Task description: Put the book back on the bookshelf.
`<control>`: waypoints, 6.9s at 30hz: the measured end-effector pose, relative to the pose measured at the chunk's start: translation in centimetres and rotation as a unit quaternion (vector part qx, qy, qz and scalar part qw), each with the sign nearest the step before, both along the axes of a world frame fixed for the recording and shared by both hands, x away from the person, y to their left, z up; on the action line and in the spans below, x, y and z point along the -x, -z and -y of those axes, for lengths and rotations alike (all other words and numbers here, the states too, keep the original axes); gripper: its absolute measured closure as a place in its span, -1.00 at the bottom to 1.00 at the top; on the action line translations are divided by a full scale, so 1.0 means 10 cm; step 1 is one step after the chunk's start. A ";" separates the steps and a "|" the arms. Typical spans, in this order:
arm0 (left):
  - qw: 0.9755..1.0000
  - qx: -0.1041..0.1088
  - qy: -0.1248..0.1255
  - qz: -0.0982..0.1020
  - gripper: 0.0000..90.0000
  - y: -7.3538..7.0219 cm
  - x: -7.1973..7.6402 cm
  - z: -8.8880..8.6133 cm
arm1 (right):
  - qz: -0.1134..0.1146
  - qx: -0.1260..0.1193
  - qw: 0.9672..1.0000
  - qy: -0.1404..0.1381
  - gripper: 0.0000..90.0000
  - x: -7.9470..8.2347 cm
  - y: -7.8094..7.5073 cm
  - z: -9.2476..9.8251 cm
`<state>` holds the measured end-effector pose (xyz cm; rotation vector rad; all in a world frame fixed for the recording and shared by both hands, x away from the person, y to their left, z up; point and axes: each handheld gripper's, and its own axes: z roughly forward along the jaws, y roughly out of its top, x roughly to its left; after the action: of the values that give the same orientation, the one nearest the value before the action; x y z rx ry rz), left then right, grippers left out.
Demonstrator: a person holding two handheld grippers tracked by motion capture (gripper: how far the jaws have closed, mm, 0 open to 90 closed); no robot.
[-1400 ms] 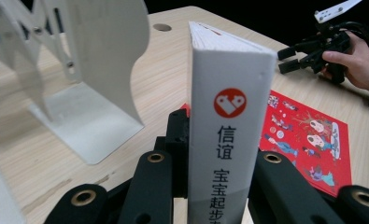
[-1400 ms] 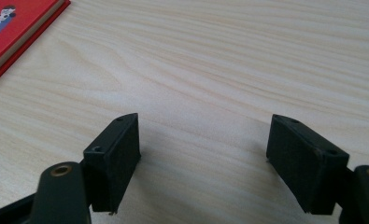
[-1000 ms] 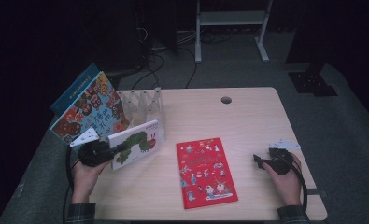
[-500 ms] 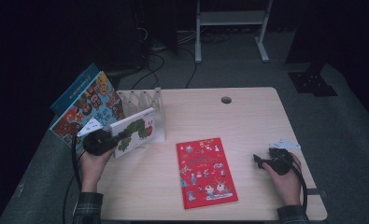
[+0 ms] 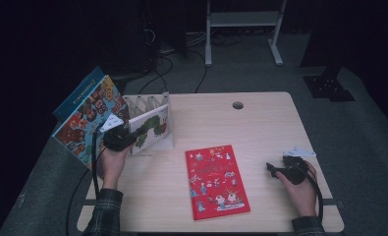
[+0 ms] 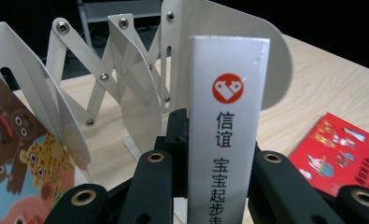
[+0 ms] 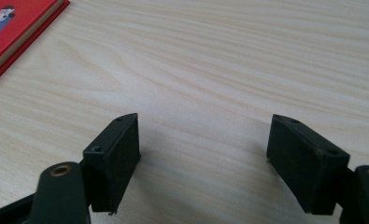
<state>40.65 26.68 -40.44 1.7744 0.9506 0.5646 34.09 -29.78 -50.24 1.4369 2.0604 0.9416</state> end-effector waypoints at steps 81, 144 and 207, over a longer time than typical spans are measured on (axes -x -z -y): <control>0.993 -0.067 0.058 -0.071 0.51 0.61 0.24 0.55 | 0.000 0.001 1.000 0.000 -0.46 0.00 0.00 0.00; 0.951 -0.177 0.229 -0.113 -0.96 0.92 0.90 0.96 | -0.097 -0.076 0.981 -0.153 0.12 -0.02 -0.22 -0.96; 0.948 -0.171 0.249 -0.100 -1.00 0.96 0.91 1.11 | -0.317 -0.029 0.928 -0.195 0.36 -0.59 -0.36 -1.48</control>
<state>31.53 15.61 -50.02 2.3176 0.5146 0.2330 40.00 -14.99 -46.62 1.5309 2.8972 0.7360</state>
